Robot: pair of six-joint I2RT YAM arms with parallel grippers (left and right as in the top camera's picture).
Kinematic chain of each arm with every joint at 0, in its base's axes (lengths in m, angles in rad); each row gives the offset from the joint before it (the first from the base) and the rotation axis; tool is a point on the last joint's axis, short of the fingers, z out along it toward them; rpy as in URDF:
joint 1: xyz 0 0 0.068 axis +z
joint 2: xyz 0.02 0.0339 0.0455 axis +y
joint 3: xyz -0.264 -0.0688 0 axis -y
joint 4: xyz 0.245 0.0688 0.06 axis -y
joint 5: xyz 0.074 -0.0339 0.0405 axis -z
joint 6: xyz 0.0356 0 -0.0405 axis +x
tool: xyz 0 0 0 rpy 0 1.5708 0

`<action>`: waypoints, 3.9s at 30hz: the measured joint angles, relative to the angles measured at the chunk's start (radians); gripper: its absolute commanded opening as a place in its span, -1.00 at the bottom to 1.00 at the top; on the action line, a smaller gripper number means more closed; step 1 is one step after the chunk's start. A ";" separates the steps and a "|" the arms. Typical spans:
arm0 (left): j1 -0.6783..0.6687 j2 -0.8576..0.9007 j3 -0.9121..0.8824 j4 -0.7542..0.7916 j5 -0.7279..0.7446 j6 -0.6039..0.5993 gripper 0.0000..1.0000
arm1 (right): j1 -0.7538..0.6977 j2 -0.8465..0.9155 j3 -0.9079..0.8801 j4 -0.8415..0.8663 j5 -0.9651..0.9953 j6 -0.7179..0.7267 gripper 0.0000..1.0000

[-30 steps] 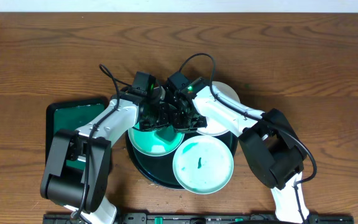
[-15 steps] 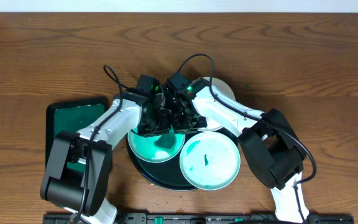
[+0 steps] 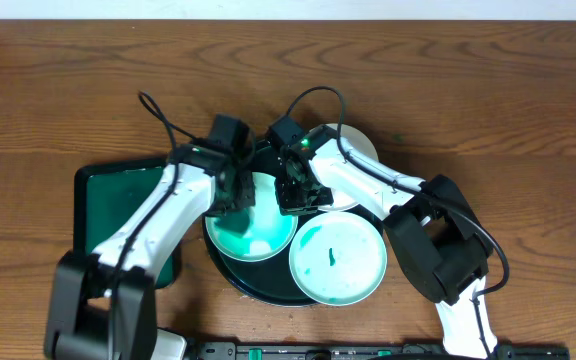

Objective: Clean dirty plates on tray and stack at the side
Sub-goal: 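Scrub the left white plate with the sponge in the left gripper, then return the sponge to the green dish and release it with the left gripper, then lift the top-right white plate off the tray with the right gripper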

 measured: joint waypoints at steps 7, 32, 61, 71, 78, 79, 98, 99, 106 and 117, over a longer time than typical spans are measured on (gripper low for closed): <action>0.066 -0.084 0.102 -0.105 -0.105 -0.029 -0.86 | 0.000 0.000 0.000 0.001 0.000 0.000 -0.98; 0.707 0.086 0.119 -0.199 -0.207 -0.079 -0.21 | 0.000 0.000 0.000 -0.002 0.000 -0.015 -0.97; 0.707 -0.245 0.129 -0.264 -0.063 -0.076 0.50 | 0.000 0.000 -0.004 0.053 0.003 -0.091 -0.97; 0.707 -0.285 0.129 -0.275 0.026 -0.075 0.50 | 0.003 -0.001 0.016 0.055 0.029 -0.159 -0.97; 0.707 -0.285 0.129 -0.275 0.033 -0.075 0.50 | 0.009 -0.069 0.022 0.050 0.054 -0.182 -0.97; 0.707 -0.285 0.129 -0.275 0.033 -0.075 0.50 | 0.010 -0.084 0.025 0.048 0.061 -0.183 -0.98; 0.707 -0.285 0.129 -0.275 0.034 -0.075 0.50 | 0.013 -0.169 0.060 -0.026 0.326 -0.220 -0.98; 0.707 -0.285 0.129 -0.275 0.034 -0.075 0.50 | 0.013 -0.169 0.069 -0.031 0.338 -0.225 -0.97; 0.707 -0.285 0.129 -0.275 0.034 -0.075 0.50 | 0.032 -0.169 0.179 -0.074 0.462 -0.283 -0.98; 0.707 -0.285 0.129 -0.275 0.034 -0.075 0.50 | 0.171 -0.176 0.223 -0.085 0.738 -0.436 -0.98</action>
